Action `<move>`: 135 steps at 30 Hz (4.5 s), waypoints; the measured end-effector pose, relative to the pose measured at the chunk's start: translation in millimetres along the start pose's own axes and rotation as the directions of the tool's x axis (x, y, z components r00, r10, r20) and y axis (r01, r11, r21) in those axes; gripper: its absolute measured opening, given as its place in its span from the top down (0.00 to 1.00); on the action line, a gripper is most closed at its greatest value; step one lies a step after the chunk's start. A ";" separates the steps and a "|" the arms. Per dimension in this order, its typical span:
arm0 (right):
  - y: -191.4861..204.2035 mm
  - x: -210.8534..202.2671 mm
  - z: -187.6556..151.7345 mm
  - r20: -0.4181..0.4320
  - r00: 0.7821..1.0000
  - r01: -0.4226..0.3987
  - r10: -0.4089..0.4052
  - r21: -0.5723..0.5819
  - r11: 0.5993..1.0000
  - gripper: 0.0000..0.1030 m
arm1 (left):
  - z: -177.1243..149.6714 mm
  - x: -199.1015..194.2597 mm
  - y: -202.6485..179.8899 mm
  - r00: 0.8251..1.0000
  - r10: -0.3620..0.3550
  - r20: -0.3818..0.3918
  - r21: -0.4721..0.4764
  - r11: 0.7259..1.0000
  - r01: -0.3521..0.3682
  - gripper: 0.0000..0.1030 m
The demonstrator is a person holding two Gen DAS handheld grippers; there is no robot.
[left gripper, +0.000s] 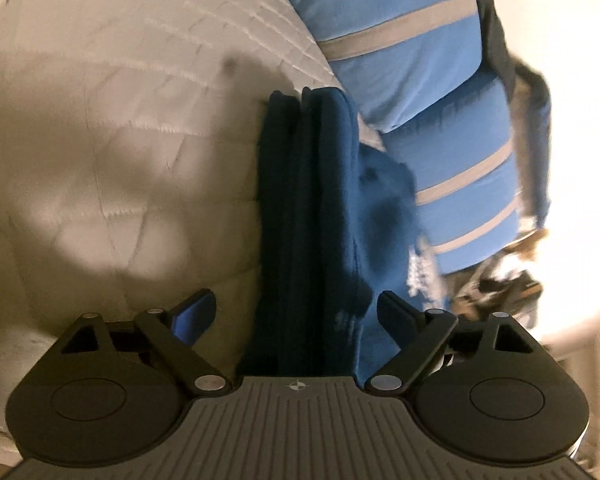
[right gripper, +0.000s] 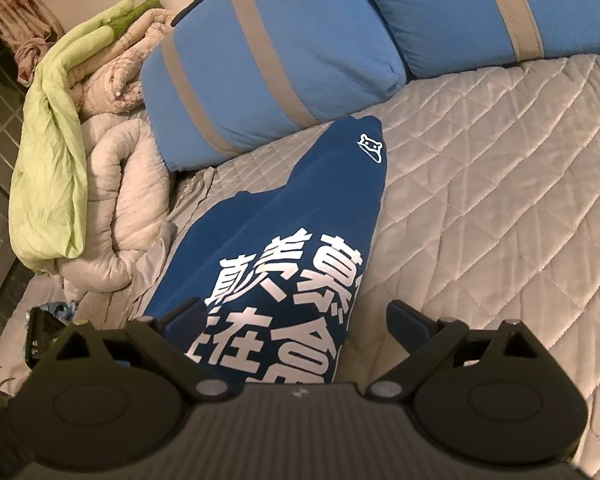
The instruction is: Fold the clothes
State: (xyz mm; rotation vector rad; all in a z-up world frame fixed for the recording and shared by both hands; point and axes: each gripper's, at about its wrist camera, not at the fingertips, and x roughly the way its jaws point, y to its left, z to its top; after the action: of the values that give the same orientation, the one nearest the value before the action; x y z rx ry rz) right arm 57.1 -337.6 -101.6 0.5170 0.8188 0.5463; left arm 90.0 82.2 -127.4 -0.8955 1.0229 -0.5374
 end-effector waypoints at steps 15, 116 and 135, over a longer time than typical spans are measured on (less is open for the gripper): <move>-36.4 45.0 39.9 0.005 1.000 -0.012 0.011 0.191 0.982 0.03 | -12.0 38.5 1.7 0.985 -0.139 -0.104 -0.060 0.989 0.133 0.55; 116.0 -77.7 88.8 0.269 0.826 0.558 -0.495 -0.514 0.651 0.00 | -38.7 -109.6 -173.2 0.739 0.334 0.585 0.408 0.667 -0.624 0.14; 74.9 -194.0 94.3 0.220 0.902 0.430 -0.370 -0.506 0.747 0.00 | -45.1 -141.8 -223.1 0.775 0.262 0.576 0.483 0.656 -0.580 0.14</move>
State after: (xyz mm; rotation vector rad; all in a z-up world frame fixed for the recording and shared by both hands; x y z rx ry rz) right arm 3.3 -424.6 102.6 -0.1661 0.6062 0.3203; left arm -9.5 49.4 119.5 -0.1077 0.5075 -0.2013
